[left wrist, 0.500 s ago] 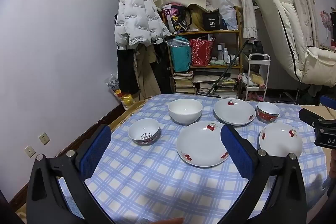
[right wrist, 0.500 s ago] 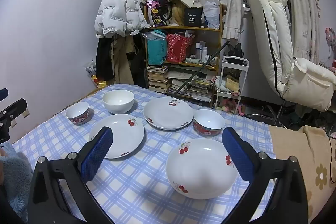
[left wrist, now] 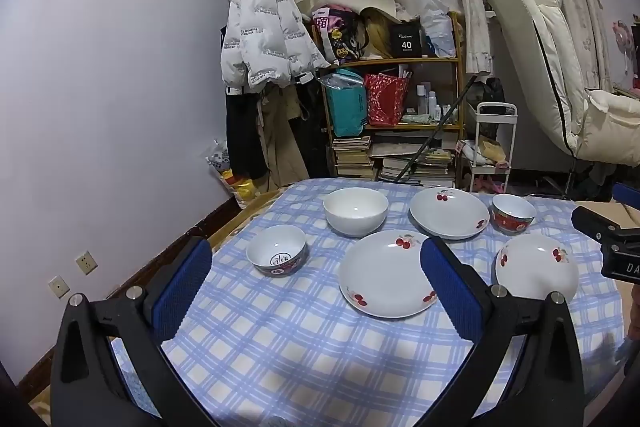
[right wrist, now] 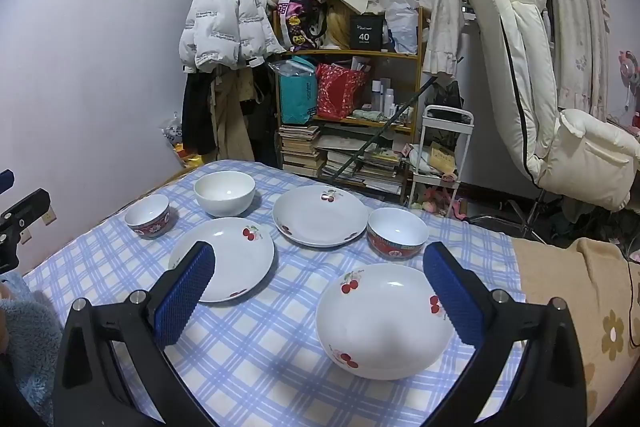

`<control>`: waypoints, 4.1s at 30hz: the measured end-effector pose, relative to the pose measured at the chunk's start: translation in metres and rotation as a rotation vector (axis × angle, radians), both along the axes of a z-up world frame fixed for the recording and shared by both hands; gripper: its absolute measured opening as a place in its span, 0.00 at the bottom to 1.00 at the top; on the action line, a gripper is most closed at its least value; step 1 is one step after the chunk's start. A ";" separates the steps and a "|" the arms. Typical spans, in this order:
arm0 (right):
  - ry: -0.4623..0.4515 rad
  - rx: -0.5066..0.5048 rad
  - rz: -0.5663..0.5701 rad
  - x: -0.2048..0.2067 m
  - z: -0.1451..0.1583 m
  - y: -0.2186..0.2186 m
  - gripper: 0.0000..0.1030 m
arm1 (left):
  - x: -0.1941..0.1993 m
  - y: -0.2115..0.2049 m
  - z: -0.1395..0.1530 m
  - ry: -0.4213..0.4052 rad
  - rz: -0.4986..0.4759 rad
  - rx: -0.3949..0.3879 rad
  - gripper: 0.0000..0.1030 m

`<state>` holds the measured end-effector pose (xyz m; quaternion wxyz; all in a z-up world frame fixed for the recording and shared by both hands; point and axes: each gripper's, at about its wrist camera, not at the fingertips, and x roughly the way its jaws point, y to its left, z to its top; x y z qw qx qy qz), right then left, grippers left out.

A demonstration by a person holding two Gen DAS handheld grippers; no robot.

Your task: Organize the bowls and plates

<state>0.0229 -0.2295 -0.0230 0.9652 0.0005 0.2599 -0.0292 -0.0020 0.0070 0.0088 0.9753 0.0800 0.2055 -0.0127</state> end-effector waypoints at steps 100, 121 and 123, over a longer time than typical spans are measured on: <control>-0.079 -0.050 -0.041 0.015 0.023 -0.001 1.00 | 0.023 -0.019 0.001 0.037 -0.047 0.040 0.99; -0.102 -0.063 0.024 0.122 0.032 0.043 1.00 | 0.157 -0.019 0.017 0.163 -0.025 0.086 0.99; -0.079 -0.071 0.028 0.135 0.024 0.044 1.00 | 0.170 -0.014 0.006 0.192 -0.011 0.079 0.99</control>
